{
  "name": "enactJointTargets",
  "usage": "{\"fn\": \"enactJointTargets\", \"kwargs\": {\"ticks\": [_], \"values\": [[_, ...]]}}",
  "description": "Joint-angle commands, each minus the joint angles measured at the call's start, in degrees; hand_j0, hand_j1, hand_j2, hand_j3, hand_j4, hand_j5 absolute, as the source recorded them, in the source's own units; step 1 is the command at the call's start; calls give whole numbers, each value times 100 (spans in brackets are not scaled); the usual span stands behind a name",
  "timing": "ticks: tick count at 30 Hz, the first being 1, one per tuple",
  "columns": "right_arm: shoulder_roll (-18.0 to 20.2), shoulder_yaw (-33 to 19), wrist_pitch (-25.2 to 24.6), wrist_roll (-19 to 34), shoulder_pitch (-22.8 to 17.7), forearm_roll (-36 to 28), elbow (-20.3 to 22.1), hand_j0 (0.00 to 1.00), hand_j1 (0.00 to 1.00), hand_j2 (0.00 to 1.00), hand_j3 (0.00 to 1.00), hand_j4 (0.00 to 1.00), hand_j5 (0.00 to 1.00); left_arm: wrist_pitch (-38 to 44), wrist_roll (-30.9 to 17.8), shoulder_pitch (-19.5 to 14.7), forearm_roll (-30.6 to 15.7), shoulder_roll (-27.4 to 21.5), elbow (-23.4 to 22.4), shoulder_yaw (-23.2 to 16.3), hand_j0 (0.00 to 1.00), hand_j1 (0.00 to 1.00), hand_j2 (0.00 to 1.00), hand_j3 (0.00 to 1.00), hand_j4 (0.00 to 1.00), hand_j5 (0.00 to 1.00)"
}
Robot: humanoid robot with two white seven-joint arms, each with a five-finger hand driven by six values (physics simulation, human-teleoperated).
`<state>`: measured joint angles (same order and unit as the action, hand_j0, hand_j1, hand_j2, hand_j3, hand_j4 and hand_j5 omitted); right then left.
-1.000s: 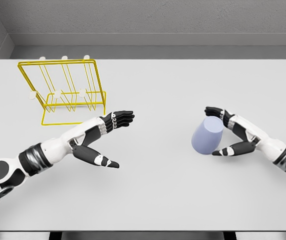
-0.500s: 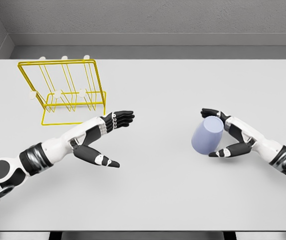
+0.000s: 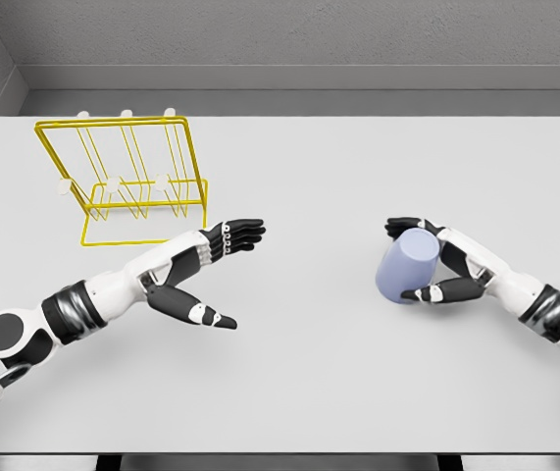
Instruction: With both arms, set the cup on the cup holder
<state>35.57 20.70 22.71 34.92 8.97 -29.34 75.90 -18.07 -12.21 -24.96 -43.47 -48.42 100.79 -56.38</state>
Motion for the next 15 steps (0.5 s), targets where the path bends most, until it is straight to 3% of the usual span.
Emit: {"fn": "enactJointTargets", "kwargs": {"ticks": [1,6,15], "values": [[-32,30,14,8,0,60,-23,75,75,75,75,75,75,-4,0,0,-21,-1,3,4,100,100,100,100,100,100],[-41,21,14,8,0,51,-41,58,58,58,58,58,58,-4,0,-9,-21,0,3,13,100,100,100,100,100,100],[-41,13,23,8,167,51,30,51,51,51,51,51,51,5,0,-9,-21,8,-24,13,100,100,100,100,100,100]]}}
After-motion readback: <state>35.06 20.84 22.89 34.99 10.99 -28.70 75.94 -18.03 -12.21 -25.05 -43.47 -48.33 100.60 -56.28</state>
